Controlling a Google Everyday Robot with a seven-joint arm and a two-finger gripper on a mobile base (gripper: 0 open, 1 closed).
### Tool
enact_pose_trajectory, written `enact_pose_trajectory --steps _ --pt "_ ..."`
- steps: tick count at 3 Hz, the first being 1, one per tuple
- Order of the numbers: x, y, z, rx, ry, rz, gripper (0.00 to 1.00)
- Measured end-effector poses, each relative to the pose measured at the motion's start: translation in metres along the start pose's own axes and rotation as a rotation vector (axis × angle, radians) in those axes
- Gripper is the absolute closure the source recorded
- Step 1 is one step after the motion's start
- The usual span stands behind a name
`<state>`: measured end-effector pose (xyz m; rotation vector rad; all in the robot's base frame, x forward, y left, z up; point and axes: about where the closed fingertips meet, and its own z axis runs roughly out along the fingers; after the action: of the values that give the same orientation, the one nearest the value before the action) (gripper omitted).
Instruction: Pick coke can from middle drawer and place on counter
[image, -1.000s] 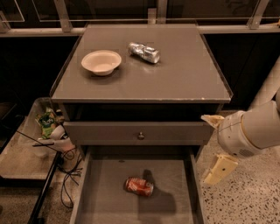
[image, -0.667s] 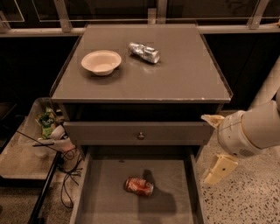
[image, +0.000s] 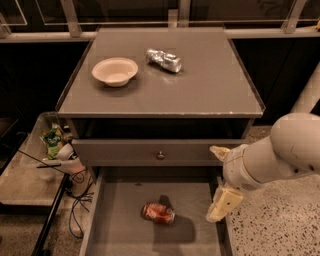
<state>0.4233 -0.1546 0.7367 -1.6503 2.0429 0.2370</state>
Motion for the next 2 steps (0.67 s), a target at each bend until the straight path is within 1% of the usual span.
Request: enact_pose_trajectory --steps 1,2 --pt "0.012 -0.002 0.035 0.005 -0.022 0.007 0.00" --pt "0.027 -0.002 0.064 0.012 -0.059 0.029 0.00"
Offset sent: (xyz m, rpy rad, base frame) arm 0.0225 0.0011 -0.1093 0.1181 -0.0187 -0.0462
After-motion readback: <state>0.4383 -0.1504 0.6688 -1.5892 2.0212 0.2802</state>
